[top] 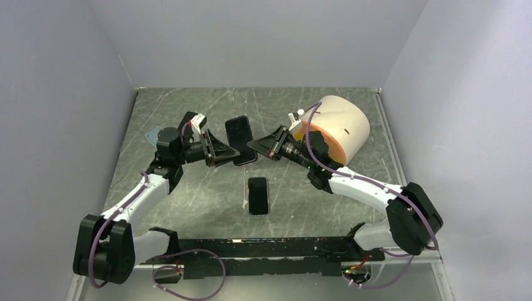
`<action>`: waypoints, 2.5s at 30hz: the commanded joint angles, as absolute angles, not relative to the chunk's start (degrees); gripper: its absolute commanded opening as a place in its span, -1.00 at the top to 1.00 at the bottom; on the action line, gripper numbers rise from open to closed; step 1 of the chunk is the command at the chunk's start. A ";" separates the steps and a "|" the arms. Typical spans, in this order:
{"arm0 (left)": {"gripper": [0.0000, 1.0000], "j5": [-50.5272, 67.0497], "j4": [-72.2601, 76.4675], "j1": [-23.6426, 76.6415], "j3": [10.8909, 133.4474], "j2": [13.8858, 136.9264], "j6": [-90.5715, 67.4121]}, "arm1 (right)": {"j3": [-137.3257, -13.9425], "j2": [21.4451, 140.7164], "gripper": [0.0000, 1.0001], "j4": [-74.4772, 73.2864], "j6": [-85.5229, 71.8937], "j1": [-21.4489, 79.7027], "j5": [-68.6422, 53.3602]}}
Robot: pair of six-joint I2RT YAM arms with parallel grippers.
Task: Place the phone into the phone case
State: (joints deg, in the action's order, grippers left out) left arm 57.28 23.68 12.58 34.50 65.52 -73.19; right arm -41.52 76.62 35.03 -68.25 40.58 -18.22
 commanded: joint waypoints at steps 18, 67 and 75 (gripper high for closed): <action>-0.19 54.62 33.34 12.83 35.74 66.58 -76.53 | -45.16 74.12 1.00 40.99 -64.89 40.65 -28.37; 0.86 47.83 5.06 16.15 45.16 62.84 -45.44 | -44.40 69.96 0.97 27.92 -64.90 40.61 -35.09; 0.86 45.46 -1.75 16.26 46.25 64.72 -43.52 | -46.90 69.04 1.00 17.69 -60.62 40.86 -31.50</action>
